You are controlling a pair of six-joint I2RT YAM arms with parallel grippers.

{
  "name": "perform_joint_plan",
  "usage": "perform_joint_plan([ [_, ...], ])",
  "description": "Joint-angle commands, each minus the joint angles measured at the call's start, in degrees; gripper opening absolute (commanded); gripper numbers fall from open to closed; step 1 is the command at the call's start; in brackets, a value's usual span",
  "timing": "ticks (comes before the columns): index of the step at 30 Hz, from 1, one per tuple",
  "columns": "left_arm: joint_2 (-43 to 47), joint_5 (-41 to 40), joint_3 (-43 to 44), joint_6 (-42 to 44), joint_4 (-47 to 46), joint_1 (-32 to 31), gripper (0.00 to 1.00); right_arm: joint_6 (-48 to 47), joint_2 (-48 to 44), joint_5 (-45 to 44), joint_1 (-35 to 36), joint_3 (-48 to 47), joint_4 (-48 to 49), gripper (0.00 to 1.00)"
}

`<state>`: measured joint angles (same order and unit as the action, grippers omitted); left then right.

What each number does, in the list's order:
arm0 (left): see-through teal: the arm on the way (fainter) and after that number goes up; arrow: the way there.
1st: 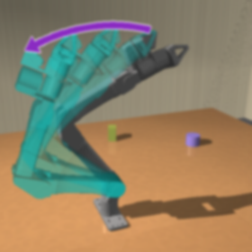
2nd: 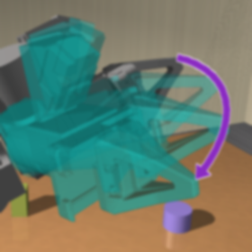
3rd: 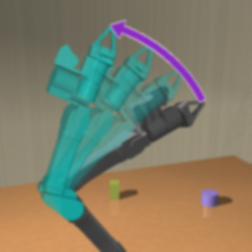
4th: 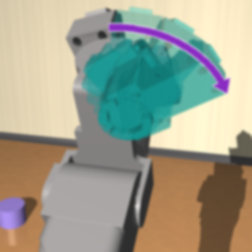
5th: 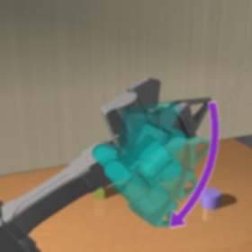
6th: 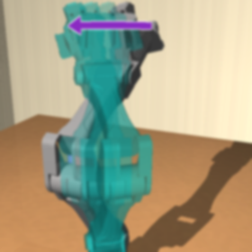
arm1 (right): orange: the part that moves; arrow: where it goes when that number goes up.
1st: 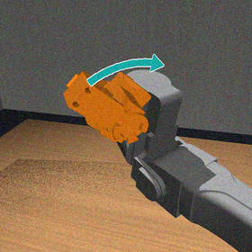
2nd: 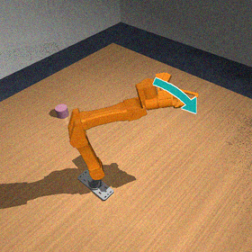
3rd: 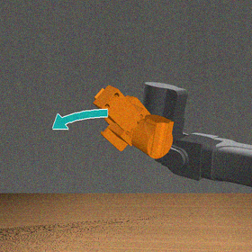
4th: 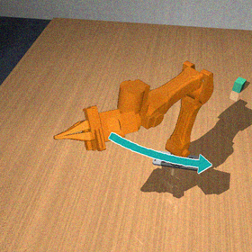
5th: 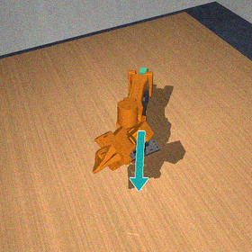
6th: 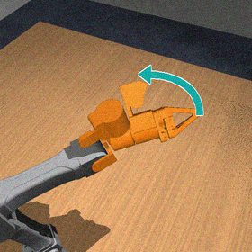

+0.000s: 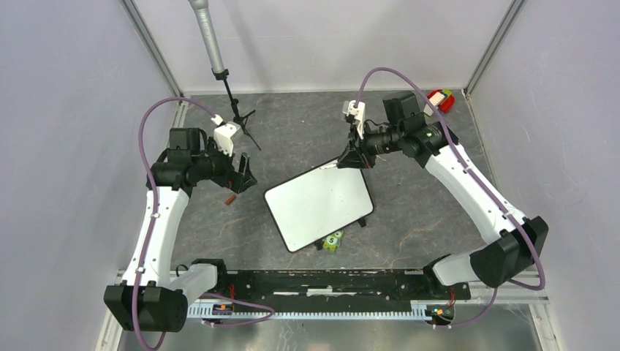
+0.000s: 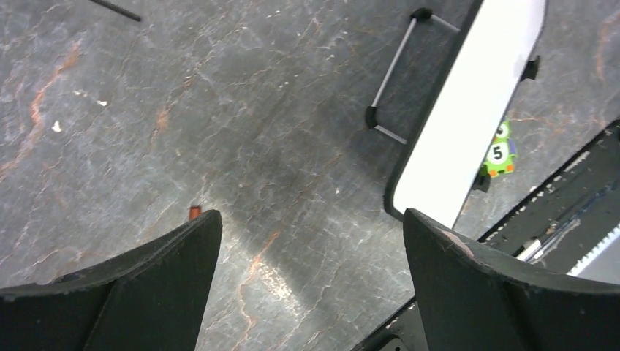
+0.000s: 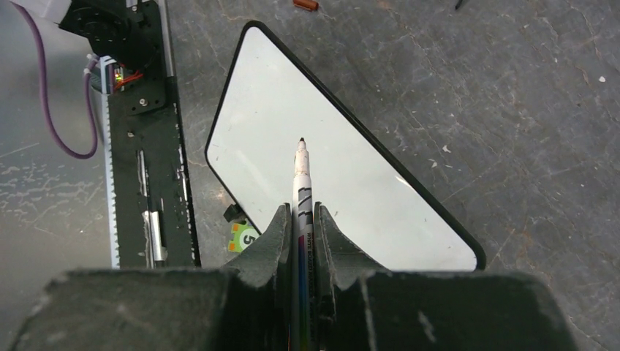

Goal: Write a sentence on the whiteboard

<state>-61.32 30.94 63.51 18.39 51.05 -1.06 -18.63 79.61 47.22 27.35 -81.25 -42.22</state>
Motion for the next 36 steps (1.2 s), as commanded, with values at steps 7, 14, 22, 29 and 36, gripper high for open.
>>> perform_joint_plan([
  [7,-1.93,16.39,-0.22,3.07,3.93,0.02,0.95,-7.03,2.18,-3.10,1.65,-2.69,-2.83,0.00],
  [14,-1.40,20.48,-0.65,2.20,4.15,0.05,0.94,-4.83,0.29,-6.06,5.91,-0.21,5.39,0.00],
  [22,-3.47,26.82,-0.98,2.93,5.04,0.07,0.83,-1.55,-3.16,-10.44,9.38,6.36,13.69,0.00],
  [29,-8.50,21.83,-0.31,-1.56,0.13,0.08,0.67,0.61,-4.82,-12.26,12.64,10.94,18.70,0.00],
  [36,-14.54,21.12,-0.14,-0.27,-0.18,-0.20,0.53,0.43,-4.28,-12.53,14.56,11.74,19.01,0.00],
])
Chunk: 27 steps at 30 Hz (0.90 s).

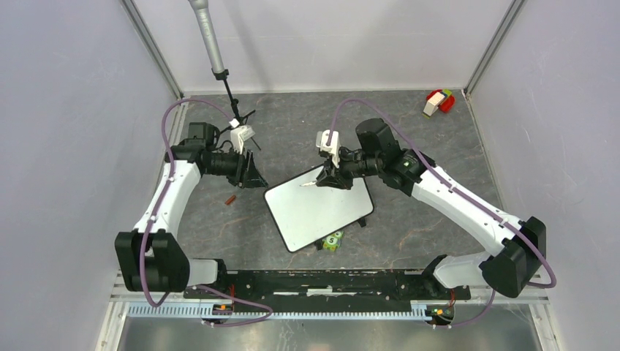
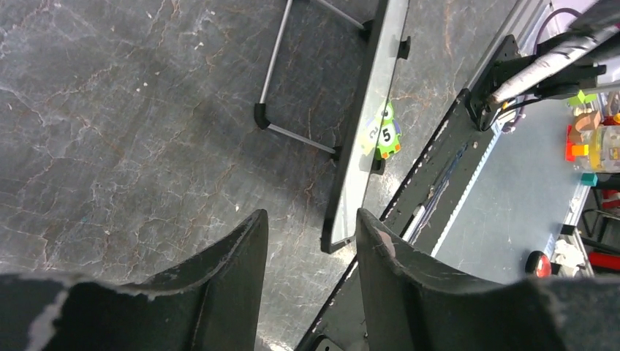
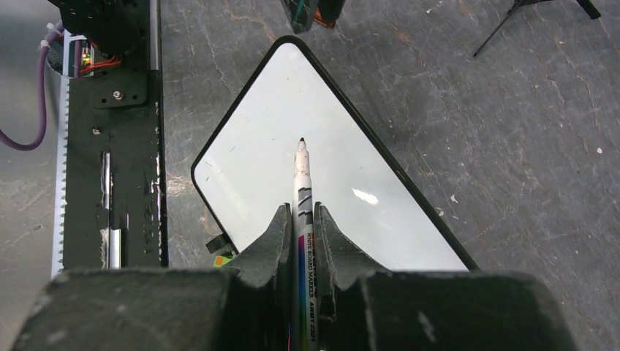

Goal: Write a sentence on the whiteboard

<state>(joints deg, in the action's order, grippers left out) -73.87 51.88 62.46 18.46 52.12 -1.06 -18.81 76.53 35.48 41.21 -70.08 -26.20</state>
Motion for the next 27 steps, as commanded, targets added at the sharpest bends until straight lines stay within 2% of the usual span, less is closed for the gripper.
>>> perform_joint_plan([
  [1,-2.45,0.95,0.84,0.28,-0.84,-0.41,0.52,0.53,-1.26,-0.80,0.80,0.82,2.95,0.00],
  [11,-6.34,5.95,1.82,0.90,-0.43,-3.21,0.50,-0.33,-2.92,-0.06,0.99,2.38,2.47,0.00],
  [16,-7.95,5.69,2.42,2.15,0.71,-5.49,0.46,-0.87,-3.55,-0.23,0.95,2.87,2.16,0.00],
  [22,-10.33,4.73,3.79,5.06,2.98,-8.26,0.24,-1.36,-3.66,0.02,0.97,3.33,1.85,0.00],
  [27,-13.35,4.14,5.90,6.77,5.06,-9.76,0.12,-1.91,-3.77,0.27,0.97,3.24,1.16,0.00],
])
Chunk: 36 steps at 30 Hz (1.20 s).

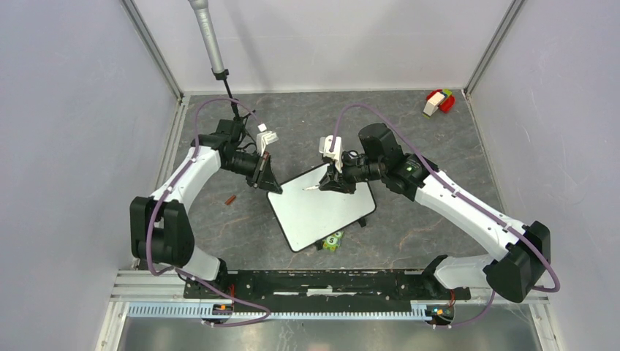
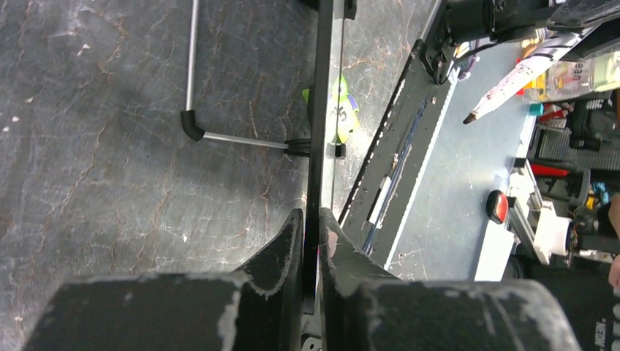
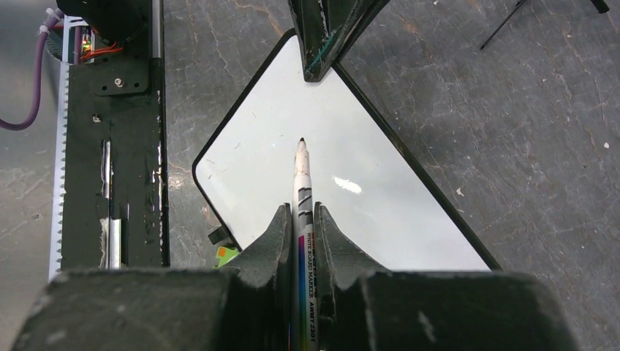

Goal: Write a sentence on the whiteboard

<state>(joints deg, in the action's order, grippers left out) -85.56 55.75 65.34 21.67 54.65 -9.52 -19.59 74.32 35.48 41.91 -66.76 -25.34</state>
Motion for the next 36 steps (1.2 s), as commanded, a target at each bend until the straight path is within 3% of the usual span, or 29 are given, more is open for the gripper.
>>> perform_joint_plan([
  [1,-1.90,0.04,3.20,3.87,2.57,-1.63,0.10,-1.30,-1.66,0.30,0.28,-0.04,0.15,0.00],
  [6,-3.09,-0.70,4.15,5.62,3.85,-3.76,0.03,-1.85,-2.10,0.66,0.28,0.41,-0.61,0.00],
  [22,-1.95,-5.17,4.47,15.13,11.03,-4.46,0.03,-1.59,-1.64,2.09,0.76,1.00,-1.09,0.00],
  [30,-6.15,-6.06,11.42,22.35,21.03,-3.84,0.03,-1.85,-1.06,1.78,1.59,0.34,-1.55,0.00],
  [31,-6.67,-6.79,12.18,22.18,21.03,-3.84,0.04,-1.85,-1.10,1.78,1.77,0.38,-1.55,0.00],
  [34,-6.12,-7.64,12.72,19.84,19.29,-3.77,0.40,-1.85,-1.16,1.54,2.10,0.38,-1.55,0.00],
  [36,-3.67,-7.99,11.94,16.52,16.45,-3.60,0.55,-2.14,-1.20,1.06,2.30,0.28,-1.69,0.00],
])
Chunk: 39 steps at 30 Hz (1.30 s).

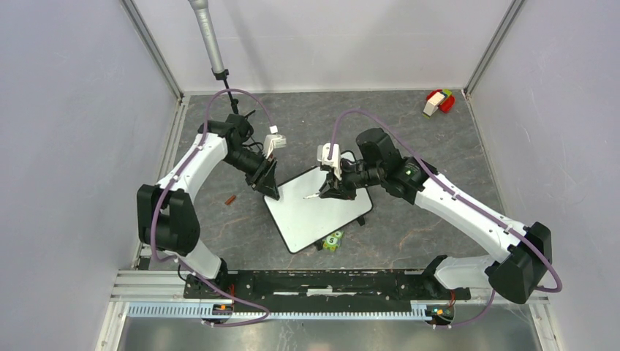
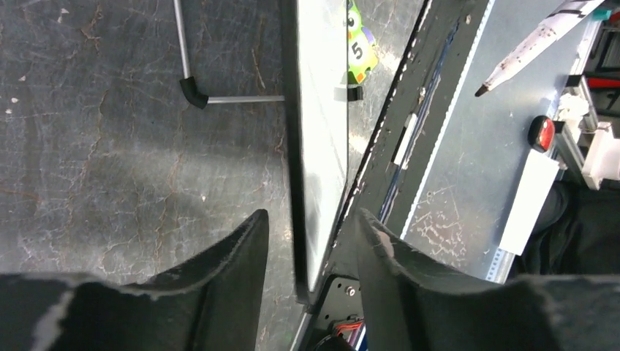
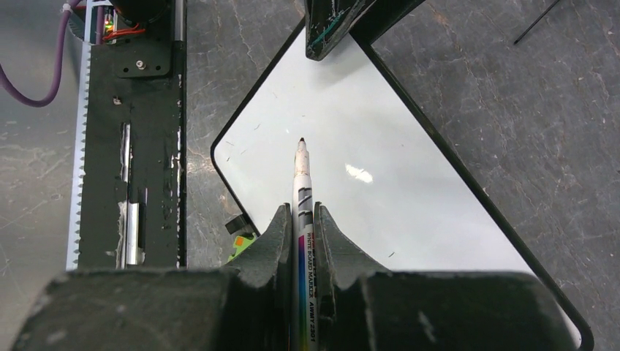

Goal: Write a sentence on the whiteboard

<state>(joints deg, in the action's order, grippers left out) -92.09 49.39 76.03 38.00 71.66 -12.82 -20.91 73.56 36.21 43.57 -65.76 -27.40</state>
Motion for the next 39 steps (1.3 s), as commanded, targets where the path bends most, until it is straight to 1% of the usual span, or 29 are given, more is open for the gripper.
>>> perform_joint_plan([
  [1,4.50,-1.75,0.76,-1.26,-2.10,-0.07,0.59,-1.03,-0.30,0.11,0.70,-0.88,0.26,0.00],
  [5,12.64,-1.55,-3.55,-9.85,-10.28,2.82,0.65,-1.72,0.01,-0.21,1.20,-1.86,-0.19,0.00],
  [7,16.40,-1.32,-6.64,-12.56,-13.39,4.72,0.65,-2.09,0.38,-0.52,1.77,-2.50,-0.35,0.00],
  [10,20.76,-1.14,-10.59,-13.41,-14.75,7.37,0.65,-2.60,0.95,-1.11,2.86,-3.47,-0.46,0.00],
  [12,21.87,-1.19,-12.52,-13.80,-14.96,9.05,0.65,-2.91,1.45,-1.70,3.67,-3.94,-0.31,0.00],
  [14,22.13,0.59,-14.26,-14.09,-14.94,10.92,0.65,-3.22,2.01,-2.50,4.62,-4.38,-0.08,0.00],
  [17,22.32,6.24,-16.63,-14.47,-15.55,12.73,0.64,-3.44,2.53,-4.47,6.03,-4.45,1.03,0.00],
  [18,22.50,7.54,-17.49,-14.89,-16.30,14.76,0.64,-3.29,2.58,-5.00,6.34,-4.31,1.55,0.00],
  [20,22.52,9.24,-18.78,-15.90,-18.16,15.14,0.64,-3.05,2.65,-5.72,7.11,-3.99,2.48,0.00],
  [24,21.36,11.71,-18.68,-15.60,-18.13,15.14,0.62,-2.84,3.27,-6.94,8.04,-4.08,3.18,0.00],
  [30,19.92,12.21,-18.15,-14.92,-18.02,15.12,0.54,-1.99,4.14,-9.28,9.56,-4.08,4.61,0.00],
  [39,17.63,12.70,-18.24,-13.26,-18.00,15.06,0.52,0.84,7.44,-11.88,11.69,-6.17,8.04,0.00],
])
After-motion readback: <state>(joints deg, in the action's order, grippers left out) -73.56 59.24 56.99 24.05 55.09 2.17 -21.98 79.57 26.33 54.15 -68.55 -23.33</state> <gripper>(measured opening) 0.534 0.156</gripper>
